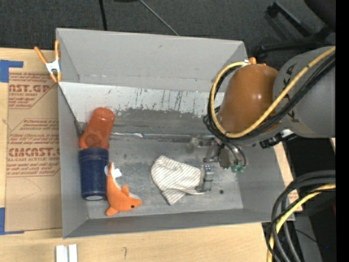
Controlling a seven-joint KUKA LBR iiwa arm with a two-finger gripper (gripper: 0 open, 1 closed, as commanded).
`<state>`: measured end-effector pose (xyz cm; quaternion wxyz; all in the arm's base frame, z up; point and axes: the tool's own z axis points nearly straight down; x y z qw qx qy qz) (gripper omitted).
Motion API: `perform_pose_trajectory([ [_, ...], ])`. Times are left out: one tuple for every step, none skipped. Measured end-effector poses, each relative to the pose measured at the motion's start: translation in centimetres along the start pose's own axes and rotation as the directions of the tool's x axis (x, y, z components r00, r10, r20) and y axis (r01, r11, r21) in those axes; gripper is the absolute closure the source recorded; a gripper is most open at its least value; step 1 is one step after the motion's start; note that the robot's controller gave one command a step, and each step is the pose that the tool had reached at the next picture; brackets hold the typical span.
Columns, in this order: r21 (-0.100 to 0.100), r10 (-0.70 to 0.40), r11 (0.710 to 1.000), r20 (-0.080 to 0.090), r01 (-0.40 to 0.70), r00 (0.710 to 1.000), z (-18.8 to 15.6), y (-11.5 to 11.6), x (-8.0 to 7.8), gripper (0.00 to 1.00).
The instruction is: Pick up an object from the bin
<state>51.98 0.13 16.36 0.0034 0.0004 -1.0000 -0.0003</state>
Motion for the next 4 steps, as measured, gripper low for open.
perform_pose_trajectory([
  [0.0,0.0,1.0,0.008,0.0,1.0,-0.5,0.0,-0.2,0.0],
  [0.0,-0.032,0.999,0.004,0.032,0.999,9.4,2.7,3.0,1.0],
  [0.0,-0.032,0.999,0.004,0.032,0.999,9.4,2.7,3.0,1.0],
  [0.001,-0.051,0.999,0.005,0.051,0.999,-12.7,2.1,2.2,1.0],
])
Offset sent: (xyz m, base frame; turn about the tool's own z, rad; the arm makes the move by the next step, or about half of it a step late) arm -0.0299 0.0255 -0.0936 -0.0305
